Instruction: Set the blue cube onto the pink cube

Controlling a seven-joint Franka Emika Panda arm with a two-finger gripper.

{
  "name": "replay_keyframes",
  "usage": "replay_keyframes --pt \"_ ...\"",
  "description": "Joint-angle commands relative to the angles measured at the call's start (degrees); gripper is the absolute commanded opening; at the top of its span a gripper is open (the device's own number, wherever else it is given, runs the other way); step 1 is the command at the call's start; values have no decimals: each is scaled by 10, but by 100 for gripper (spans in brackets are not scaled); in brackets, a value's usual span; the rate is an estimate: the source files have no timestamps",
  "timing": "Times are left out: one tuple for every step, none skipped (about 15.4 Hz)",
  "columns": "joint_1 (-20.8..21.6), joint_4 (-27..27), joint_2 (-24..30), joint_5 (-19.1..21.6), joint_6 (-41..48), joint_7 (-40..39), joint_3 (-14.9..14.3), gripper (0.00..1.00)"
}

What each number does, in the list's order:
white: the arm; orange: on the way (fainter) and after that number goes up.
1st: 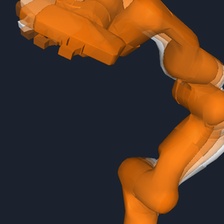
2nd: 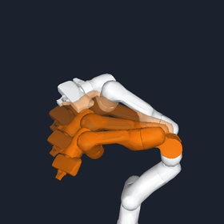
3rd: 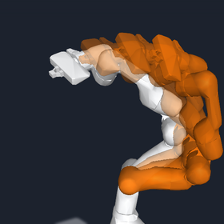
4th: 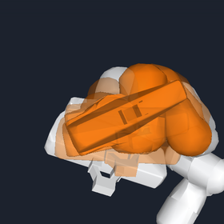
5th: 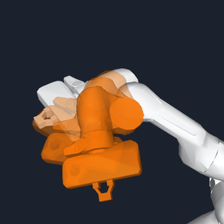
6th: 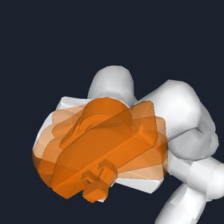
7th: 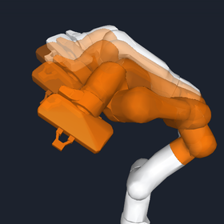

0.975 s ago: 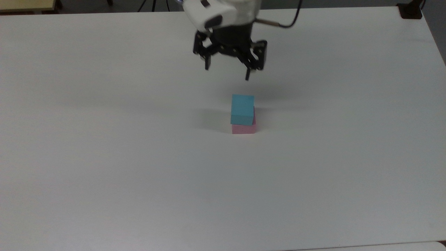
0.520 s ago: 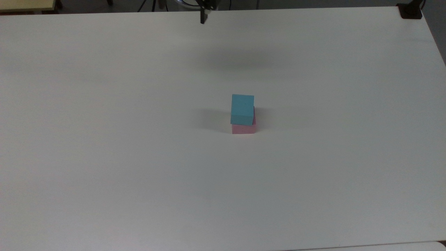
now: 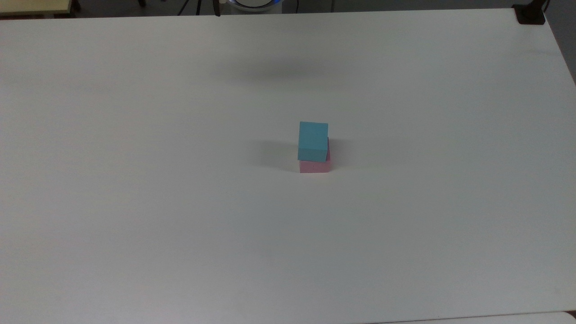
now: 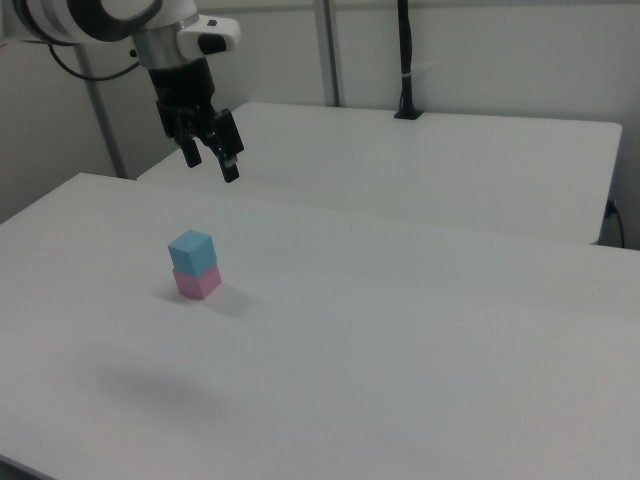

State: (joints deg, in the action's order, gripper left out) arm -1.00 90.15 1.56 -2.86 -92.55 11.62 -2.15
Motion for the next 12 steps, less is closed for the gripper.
replay_keyframes --pt "-1 20 19 10 0 -50 -3 100" --pt "-1 20 19 10 1 -50 -3 100" --pt "0 20 19 10 0 -50 -3 100" --pt "0 20 18 10 -3 -49 -3 100" --pt "0 20 18 10 -3 -49 -3 100" --pt "0 19 18 10 -3 -49 -3 100" --pt "0 18 18 10 -2 -47 -3 100" --pt "0 17 18 10 -3 -45 -3 100" --pt "0 17 18 10 0 -48 -3 100" --pt "1 17 17 10 2 -45 -3 100" --pt "1 17 18 10 3 -48 -3 100" --pt "1 17 18 10 4 -49 -3 100"
